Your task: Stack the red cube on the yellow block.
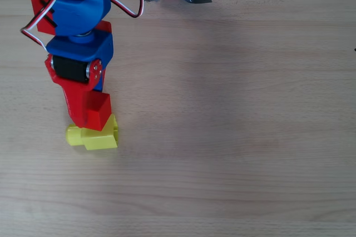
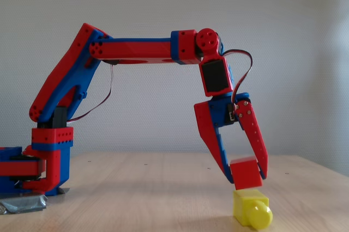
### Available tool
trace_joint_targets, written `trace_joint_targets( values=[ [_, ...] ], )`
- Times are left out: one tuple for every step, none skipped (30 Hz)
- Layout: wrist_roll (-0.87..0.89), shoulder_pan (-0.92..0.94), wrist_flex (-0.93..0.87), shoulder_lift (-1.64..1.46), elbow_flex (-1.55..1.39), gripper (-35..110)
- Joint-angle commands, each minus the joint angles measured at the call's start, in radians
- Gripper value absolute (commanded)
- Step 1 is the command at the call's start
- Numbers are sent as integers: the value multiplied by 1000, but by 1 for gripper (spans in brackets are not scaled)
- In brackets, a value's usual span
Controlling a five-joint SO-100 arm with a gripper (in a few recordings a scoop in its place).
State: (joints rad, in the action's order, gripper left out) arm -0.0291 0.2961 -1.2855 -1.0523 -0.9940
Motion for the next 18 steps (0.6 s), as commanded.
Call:
trace_joint_targets(
  values=[
    [-3, -14, -26, -52, 75, 0],
    [-2, -14, -26, -51, 74, 0],
    [0, -14, -26, -51, 72, 0],
    [0, -14, -31, -49, 75, 0],
    [0, -14, -34, -48, 77, 1],
    [0, -14, -35, -48, 77, 1],
    [0, -15, -37, -46, 77, 1],
    [-2, -17, -37, -44, 77, 2],
    [-2, -18, -37, -44, 72, 3],
    [-2, -18, -38, -43, 69, 4],
    [-2, -18, -40, -41, 67, 6],
    [-2, -18, -41, -41, 67, 7],
    [-3, -17, -43, -41, 67, 7],
    [-5, -15, -46, -40, 67, 8],
    [-6, -12, -52, -37, 71, 9],
    [-5, -9, -60, -34, 74, 10],
    [-2, -8, -67, -29, 78, 10],
    [3, -6, -72, -26, 80, 11]
  ],
)
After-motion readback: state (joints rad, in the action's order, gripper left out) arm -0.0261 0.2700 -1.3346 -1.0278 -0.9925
